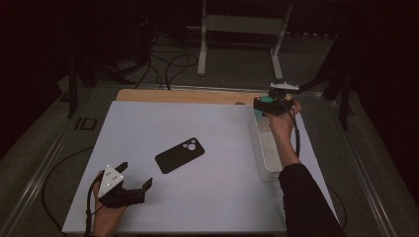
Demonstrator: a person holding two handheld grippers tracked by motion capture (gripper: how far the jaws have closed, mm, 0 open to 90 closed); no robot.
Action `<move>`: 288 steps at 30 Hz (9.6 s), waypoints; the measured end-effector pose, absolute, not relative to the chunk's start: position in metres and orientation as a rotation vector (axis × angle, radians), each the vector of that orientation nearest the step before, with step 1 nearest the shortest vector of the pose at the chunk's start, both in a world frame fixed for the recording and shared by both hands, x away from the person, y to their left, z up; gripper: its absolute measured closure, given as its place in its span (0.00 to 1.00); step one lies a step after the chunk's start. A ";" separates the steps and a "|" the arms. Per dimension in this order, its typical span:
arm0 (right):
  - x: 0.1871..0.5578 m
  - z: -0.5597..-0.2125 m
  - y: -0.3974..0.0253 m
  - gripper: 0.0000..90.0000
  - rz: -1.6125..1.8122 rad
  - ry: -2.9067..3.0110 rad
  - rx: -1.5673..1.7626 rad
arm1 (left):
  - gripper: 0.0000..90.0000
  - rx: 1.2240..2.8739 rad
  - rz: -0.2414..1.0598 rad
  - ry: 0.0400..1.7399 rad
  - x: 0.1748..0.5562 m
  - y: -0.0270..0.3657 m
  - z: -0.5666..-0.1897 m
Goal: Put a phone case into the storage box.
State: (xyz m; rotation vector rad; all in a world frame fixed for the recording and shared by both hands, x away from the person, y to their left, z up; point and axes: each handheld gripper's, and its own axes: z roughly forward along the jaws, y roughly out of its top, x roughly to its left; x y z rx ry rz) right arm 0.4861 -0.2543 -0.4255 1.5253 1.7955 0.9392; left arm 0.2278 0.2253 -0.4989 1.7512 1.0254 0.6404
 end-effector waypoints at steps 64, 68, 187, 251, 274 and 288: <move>0.275 -0.454 -0.260 0.09 1.327 1.971 1.116 | 0.00 1.755 0.640 1.036 0.229 0.224 -0.500; 0.267 -0.463 -0.260 0.09 1.354 1.972 1.098 | 0.00 1.751 0.639 1.036 0.229 0.224 -0.499; 0.256 -0.482 -0.276 0.09 1.420 1.916 1.113 | 0.11 2.469 0.204 0.950 0.372 0.144 -0.515; 0.264 -0.461 -0.267 0.12 1.495 1.990 1.158 | 0.17 2.224 0.329 0.979 0.333 0.133 -0.484; 0.289 -0.437 -0.218 0.10 1.515 2.094 1.062 | 0.17 2.129 0.393 0.884 0.301 0.131 -0.465; 0.309 -0.430 -0.196 0.10 1.560 2.161 1.096 | 0.17 2.088 0.403 0.839 0.290 0.129 -0.462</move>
